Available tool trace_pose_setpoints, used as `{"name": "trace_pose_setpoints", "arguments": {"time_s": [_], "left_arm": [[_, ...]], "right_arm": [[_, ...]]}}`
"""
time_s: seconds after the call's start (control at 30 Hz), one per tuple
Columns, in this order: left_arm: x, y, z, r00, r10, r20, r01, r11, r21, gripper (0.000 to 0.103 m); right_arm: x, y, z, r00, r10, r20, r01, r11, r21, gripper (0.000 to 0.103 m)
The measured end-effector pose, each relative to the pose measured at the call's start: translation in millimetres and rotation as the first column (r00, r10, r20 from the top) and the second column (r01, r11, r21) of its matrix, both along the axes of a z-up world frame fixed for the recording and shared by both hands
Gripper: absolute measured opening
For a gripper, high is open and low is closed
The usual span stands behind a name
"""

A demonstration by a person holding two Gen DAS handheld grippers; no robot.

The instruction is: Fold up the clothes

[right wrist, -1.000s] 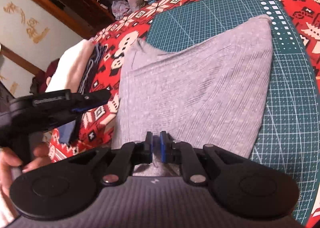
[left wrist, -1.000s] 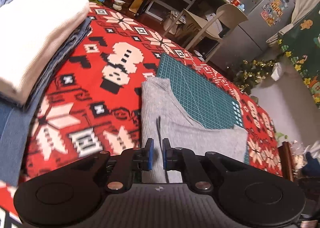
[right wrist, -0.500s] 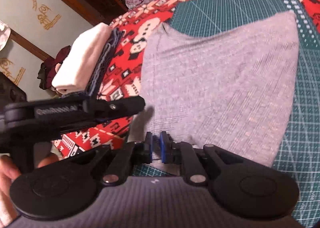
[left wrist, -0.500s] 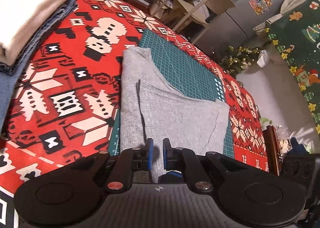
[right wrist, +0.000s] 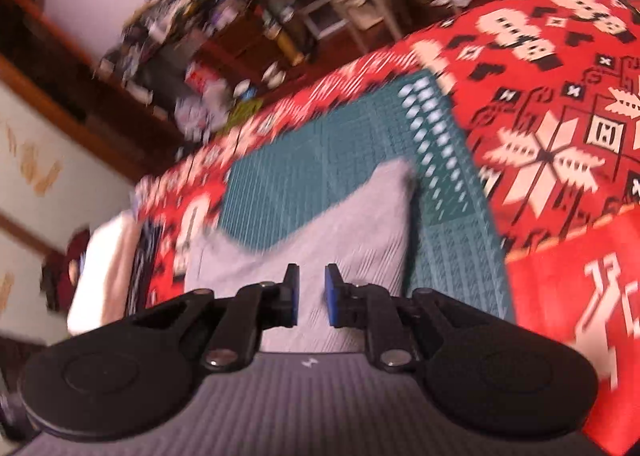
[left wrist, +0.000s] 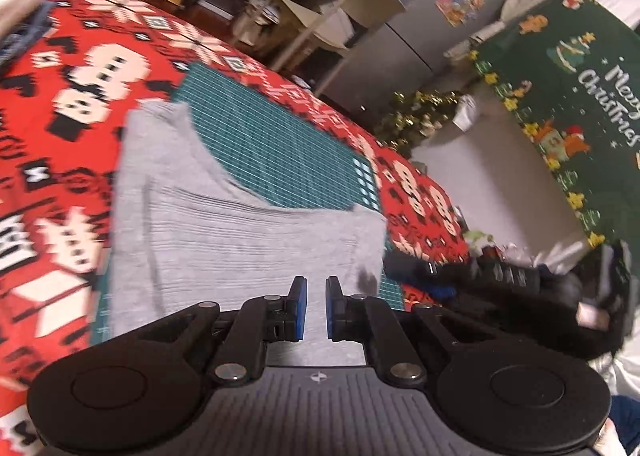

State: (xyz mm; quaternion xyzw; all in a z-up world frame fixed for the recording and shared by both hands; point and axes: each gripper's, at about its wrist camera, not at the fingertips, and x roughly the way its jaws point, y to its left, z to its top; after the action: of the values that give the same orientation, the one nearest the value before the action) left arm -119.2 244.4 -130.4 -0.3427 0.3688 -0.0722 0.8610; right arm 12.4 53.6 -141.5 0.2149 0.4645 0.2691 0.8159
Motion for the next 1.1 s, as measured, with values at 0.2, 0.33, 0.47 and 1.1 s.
{"name": "trace_pose_setpoints", "arguments": {"time_s": [0.2, 0.33, 0.47, 1.1], "left_arm": [[17.2, -12.0, -12.2, 0.999, -0.05, -0.007, 0.05, 0.999, -0.02, 0.008], [19.3, -15.8, -22.6, 0.995, -0.063, -0.075, 0.064, 0.998, 0.004, 0.008], [17.9, -16.4, -29.4, 0.992, -0.052, -0.115, 0.053, 0.999, 0.006, 0.008], [16.2, -19.4, -28.6, 0.992, -0.055, -0.114, 0.057, 0.998, 0.012, 0.011]], "right_arm": [[32.0, -12.7, -35.2, 0.993, -0.087, -0.084, 0.098, 0.987, 0.131, 0.016], [42.5, -15.2, -57.7, 0.979, -0.122, -0.165, 0.149, 0.975, 0.164, 0.001], [48.7, -20.4, -66.2, 0.966, -0.151, -0.209, 0.189, 0.966, 0.176, 0.0], [100.9, -16.5, -77.3, 0.961, -0.232, -0.147, 0.262, 0.937, 0.232, 0.009]]}}
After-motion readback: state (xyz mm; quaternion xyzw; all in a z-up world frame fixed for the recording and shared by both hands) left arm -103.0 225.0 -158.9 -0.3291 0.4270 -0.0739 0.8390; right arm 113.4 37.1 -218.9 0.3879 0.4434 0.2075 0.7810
